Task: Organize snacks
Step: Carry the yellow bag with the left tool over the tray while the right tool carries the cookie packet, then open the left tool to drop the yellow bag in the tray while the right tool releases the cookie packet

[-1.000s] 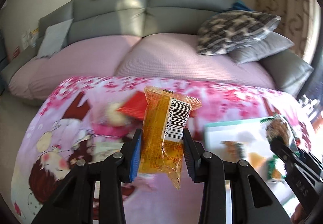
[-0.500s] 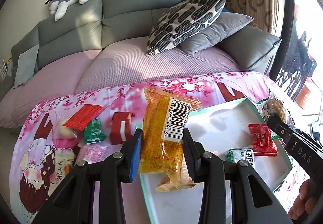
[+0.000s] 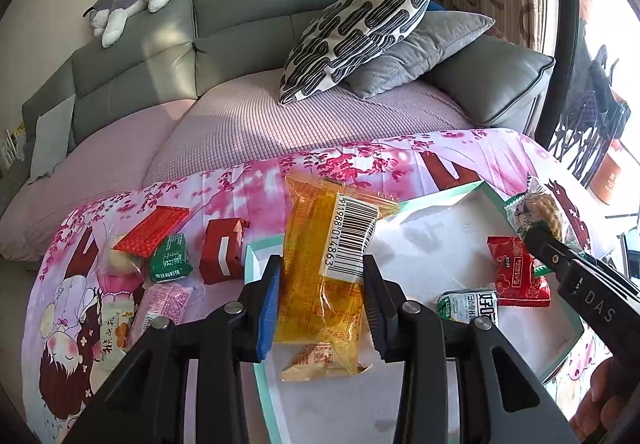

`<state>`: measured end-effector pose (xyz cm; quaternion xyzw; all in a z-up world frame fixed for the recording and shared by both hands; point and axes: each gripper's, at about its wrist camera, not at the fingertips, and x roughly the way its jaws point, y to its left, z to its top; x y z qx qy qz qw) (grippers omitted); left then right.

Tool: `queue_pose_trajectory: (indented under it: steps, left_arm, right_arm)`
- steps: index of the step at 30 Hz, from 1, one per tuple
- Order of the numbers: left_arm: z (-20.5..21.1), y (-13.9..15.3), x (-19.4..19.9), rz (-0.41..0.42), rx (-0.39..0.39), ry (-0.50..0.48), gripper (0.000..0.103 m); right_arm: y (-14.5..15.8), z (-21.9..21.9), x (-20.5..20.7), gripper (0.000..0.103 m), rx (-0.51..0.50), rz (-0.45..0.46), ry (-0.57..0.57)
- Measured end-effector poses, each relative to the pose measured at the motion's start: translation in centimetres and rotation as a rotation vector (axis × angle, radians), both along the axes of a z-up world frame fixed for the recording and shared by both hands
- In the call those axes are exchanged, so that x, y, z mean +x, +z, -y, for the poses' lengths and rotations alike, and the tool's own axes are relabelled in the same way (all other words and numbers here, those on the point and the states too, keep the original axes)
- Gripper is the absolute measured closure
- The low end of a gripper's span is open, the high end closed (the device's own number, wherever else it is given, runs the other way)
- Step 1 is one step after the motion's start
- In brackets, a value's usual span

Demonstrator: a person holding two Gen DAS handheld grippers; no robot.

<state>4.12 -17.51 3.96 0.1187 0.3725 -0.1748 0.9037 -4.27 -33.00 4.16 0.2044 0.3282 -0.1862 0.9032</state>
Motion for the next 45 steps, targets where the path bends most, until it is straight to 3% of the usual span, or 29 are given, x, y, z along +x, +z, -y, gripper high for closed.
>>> queue_pose_trajectory:
  steps: [45]
  left_arm:
    - [3.1,-3.5,2.4,-0.052,0.007,-0.019,0.063]
  right_arm:
    - [-2.8,-0.1,2.7,0.067,0.002,-0.097,0.028]
